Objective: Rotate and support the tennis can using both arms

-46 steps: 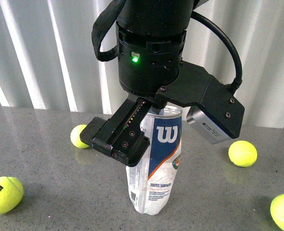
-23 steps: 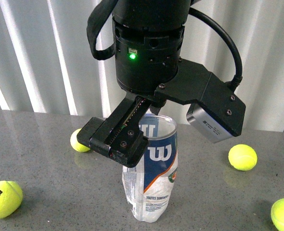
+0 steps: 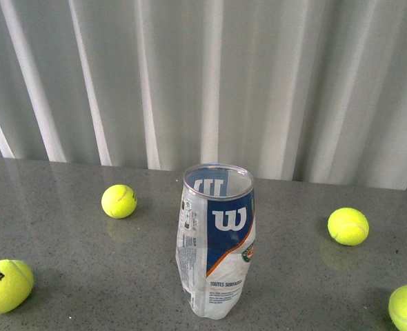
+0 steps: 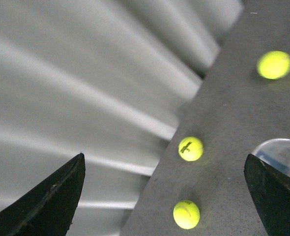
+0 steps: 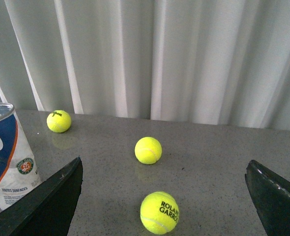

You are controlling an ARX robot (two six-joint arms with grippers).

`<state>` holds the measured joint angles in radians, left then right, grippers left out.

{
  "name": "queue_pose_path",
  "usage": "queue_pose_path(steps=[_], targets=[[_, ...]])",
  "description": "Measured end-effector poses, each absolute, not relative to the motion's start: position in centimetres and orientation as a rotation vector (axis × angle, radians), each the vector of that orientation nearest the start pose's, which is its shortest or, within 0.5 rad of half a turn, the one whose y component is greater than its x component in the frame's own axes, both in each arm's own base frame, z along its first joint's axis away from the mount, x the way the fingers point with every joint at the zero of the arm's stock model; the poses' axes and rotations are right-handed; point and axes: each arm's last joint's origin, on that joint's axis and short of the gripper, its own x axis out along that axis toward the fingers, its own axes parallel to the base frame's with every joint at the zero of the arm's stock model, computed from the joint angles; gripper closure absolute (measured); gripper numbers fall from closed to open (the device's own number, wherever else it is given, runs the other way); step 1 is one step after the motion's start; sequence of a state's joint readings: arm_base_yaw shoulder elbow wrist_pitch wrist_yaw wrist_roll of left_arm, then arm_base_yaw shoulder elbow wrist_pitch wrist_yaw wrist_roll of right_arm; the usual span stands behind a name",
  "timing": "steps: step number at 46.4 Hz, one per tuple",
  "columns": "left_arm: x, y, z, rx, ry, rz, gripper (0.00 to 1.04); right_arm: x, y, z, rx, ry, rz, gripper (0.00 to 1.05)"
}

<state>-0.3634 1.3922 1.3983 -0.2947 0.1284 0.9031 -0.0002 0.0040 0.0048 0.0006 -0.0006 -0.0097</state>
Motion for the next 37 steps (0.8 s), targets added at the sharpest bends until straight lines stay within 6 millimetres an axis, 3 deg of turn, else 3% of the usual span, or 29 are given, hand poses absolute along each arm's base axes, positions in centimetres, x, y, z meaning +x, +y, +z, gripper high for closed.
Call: queue_pose_path(steps=[2,10,15,23,29,34,37], targets=[[28.5,-8.8,39.1,0.813,0.061,-0.502,0.07,9.8,0.0,16.5,-0.01,-0.001,0.001,0.07],[26.7,-3.1,36.2,0.558,0.127,-0.332,0.07,9.8,0.0,16.5,-0.01,-0.001,0.0,0.07],[24.4,-0.3,34.1,0.297,0.04,-0.04,0.22,9.8,0.0,16.5,-0.01,-0.001,0.001,0.07],[21.0,0.1,29.6,0.071,-0.033,0.008,0.51,9.8,0.0,16.5,-0.01,-0.001,0.0,0.07],[19.3,0.0,25.3,0.022,0.017,0.0,0.79,9.8,0.0,16.5,-0.009,-0.001,0.0,0.07],[17.8,0.0,23.6,0.014,0.002,0.001,1.02,9.8,0.0,16.5,-0.01,-0.001,0.0,0.07],[17.1,0.0,22.8,0.008,0.001,0.002,1.01,9.8,0.0,16.5,-0.01,-0.001,0.0,0.07]])
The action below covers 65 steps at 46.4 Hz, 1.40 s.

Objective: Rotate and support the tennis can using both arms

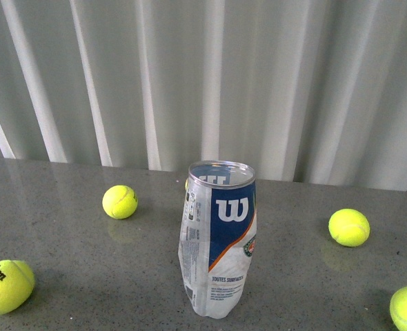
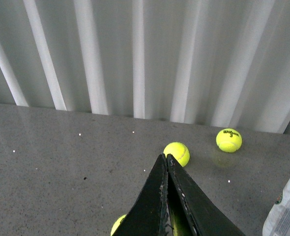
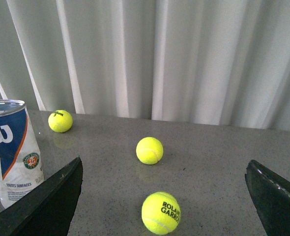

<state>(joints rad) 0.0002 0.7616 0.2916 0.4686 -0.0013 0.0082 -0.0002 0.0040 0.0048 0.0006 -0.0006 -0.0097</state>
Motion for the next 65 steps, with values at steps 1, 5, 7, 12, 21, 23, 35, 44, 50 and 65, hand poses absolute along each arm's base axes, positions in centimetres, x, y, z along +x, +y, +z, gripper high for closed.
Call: queue_pose_path(steps=[1,5,7,12,21,23,35,44,50,65], targets=[[17.0,0.0,22.6,0.006,0.002,0.002,1.01,9.8,0.0,16.5,-0.009,-0.001,0.0,0.07],[16.4,0.0,21.7,0.005,0.012,0.001,1.01,9.8,0.0,16.5,-0.01,-0.001,0.0,0.07],[16.1,0.0,21.3,0.005,0.013,0.0,1.01,9.8,0.0,16.5,-0.01,-0.001,0.0,0.07],[15.4,0.0,20.6,0.004,0.008,0.0,1.01,9.8,0.0,16.5,-0.009,-0.001,0.0,0.07],[14.4,0.0,19.5,0.002,0.002,0.001,1.01,9.8,0.0,16.5,-0.01,-0.001,0.0,0.07],[14.2,0.0,19.3,0.002,0.002,0.0,1.01,9.8,0.0,16.5,-0.009,-0.001,0.0,0.07],[13.2,0.0,18.4,0.002,0.005,0.001,1.01,9.8,0.0,16.5,-0.009,-0.001,0.0,0.07],[12.5,0.0,17.9,0.002,0.002,0.001,1.01,9.8,0.0,16.5,-0.01,-0.001,0.0,0.07],[12.2,0.0,17.6,0.001,0.003,0.001,1.01,9.8,0.0,16.5,-0.009,-0.001,0.0,0.07],[11.4,0.0,17.5,0.001,-0.029,0.0,1.01,9.8,0.0,16.5,-0.009,-0.001,0.0,0.07]])
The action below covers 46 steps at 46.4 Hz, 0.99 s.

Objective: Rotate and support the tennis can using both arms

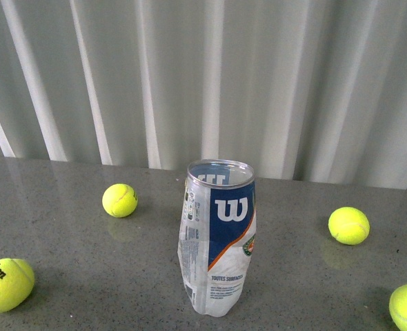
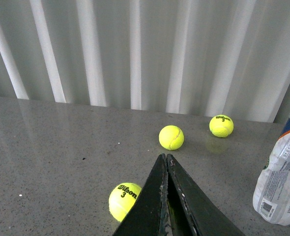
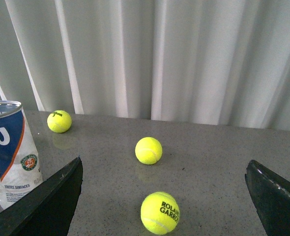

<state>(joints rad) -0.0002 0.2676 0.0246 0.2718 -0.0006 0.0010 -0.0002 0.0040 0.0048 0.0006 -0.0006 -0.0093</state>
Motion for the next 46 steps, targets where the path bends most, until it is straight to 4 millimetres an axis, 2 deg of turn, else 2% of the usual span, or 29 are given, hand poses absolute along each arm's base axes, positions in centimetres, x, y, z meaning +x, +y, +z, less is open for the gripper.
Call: queue_pose_path(steps=[17,22,34,46], targets=[[10.7,0.0,17.5,0.001,-0.028,0.0,1.01,9.8,0.0,16.5,-0.009,-0.001,0.0,0.07],[9.7,0.0,17.1,0.001,-0.016,0.0,1.01,9.8,0.0,16.5,-0.01,-0.001,0.0,0.07],[9.6,0.0,17.2,0.001,-0.022,0.0,1.01,9.8,0.0,16.5,-0.009,-0.001,0.0,0.07],[9.6,0.0,17.2,-0.002,-0.022,0.0,0.63,9.8,0.0,16.5,-0.01,-0.001,0.0,0.07]])
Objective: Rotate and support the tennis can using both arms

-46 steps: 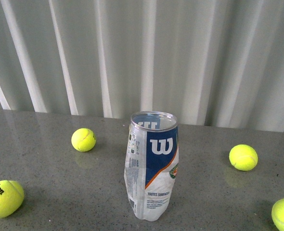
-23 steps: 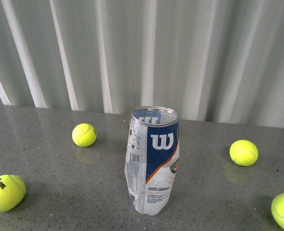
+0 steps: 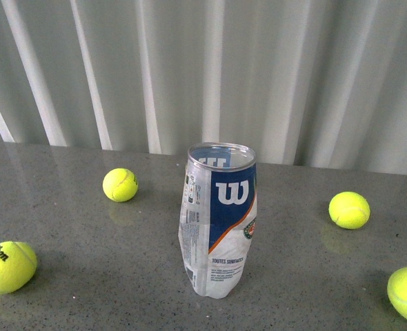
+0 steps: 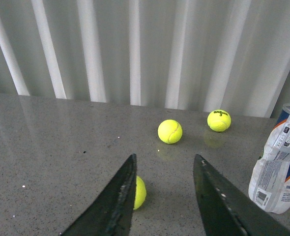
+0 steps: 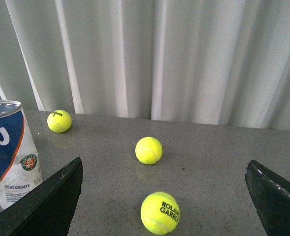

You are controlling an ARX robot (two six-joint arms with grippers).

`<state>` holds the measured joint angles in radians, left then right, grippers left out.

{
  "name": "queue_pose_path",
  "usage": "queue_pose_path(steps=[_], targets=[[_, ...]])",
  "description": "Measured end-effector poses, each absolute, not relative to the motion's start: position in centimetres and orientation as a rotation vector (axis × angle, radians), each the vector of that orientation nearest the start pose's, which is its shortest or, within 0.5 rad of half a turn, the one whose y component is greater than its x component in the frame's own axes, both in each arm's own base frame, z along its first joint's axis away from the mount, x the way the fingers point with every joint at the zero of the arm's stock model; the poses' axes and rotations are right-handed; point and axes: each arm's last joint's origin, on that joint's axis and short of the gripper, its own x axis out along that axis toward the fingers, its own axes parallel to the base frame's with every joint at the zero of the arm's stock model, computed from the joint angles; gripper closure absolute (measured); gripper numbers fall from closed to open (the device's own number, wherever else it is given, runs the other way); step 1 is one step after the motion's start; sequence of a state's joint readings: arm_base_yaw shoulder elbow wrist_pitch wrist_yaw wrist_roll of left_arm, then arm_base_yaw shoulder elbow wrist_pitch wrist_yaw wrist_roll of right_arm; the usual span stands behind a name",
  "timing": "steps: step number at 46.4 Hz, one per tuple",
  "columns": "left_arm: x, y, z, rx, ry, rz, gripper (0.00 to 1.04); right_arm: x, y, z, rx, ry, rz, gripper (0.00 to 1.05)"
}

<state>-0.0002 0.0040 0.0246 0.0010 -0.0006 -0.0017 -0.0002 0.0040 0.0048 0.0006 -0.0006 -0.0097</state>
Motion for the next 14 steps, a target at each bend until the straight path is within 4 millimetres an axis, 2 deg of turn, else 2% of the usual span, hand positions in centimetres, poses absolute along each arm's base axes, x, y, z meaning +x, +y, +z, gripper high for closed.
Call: queue_pose_path(steps=[6,12,14], targets=[[9.64,0.0,17.17,-0.002,-0.022,0.0,0.45,9.77,0.0,16.49,-0.01,-0.001,0.0,0.07],[9.64,0.0,17.17,-0.002,-0.022,0.0,0.19,9.77,0.0,16.49,-0.01,-0.001,0.0,0.07],[9.64,0.0,17.17,-0.002,-0.022,0.0,0.13,9.77,0.0,16.49,-0.01,-0.001,0.0,0.07]])
